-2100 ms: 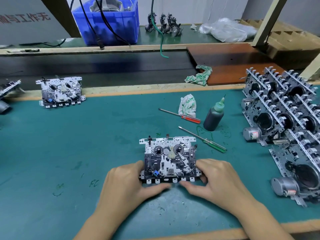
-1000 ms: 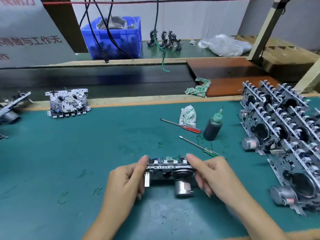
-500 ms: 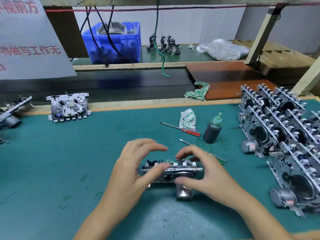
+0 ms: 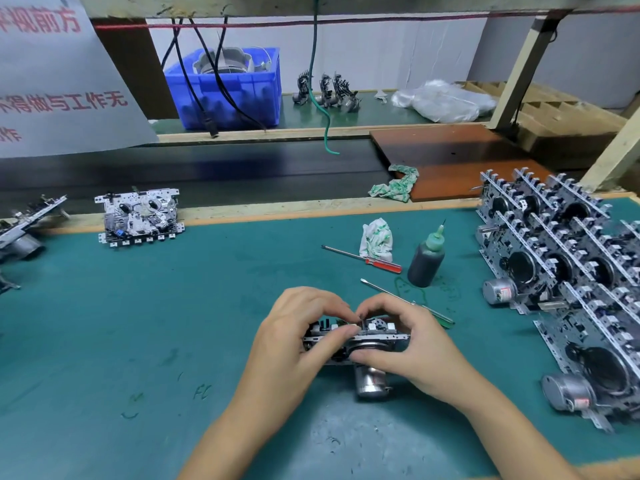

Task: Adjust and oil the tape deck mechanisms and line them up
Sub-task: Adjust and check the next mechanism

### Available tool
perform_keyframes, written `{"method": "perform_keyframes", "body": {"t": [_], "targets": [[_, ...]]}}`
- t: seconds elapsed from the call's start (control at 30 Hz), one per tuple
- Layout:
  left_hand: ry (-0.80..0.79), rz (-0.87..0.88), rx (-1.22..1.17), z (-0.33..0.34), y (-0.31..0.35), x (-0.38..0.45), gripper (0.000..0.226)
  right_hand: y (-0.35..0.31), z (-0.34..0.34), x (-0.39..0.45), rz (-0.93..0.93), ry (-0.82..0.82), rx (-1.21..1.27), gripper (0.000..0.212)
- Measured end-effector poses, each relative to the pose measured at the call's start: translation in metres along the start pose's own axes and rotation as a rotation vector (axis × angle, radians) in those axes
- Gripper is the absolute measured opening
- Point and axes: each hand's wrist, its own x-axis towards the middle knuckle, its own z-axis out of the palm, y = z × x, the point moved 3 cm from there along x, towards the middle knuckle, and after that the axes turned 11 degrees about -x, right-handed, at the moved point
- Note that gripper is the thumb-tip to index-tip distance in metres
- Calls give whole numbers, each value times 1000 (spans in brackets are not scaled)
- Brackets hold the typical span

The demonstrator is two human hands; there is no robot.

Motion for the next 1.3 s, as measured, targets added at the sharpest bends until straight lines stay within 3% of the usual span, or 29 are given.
{"method": "perform_keyframes", "body": {"t": [0.8, 1.3], "targets": [[36, 8, 32, 3, -1, -3, 16, 11, -4, -7, 28, 115, -71, 41], [57, 22, 43, 4, 0, -6, 17, 9, -5, -5, -7, 81, -24, 37]]}}
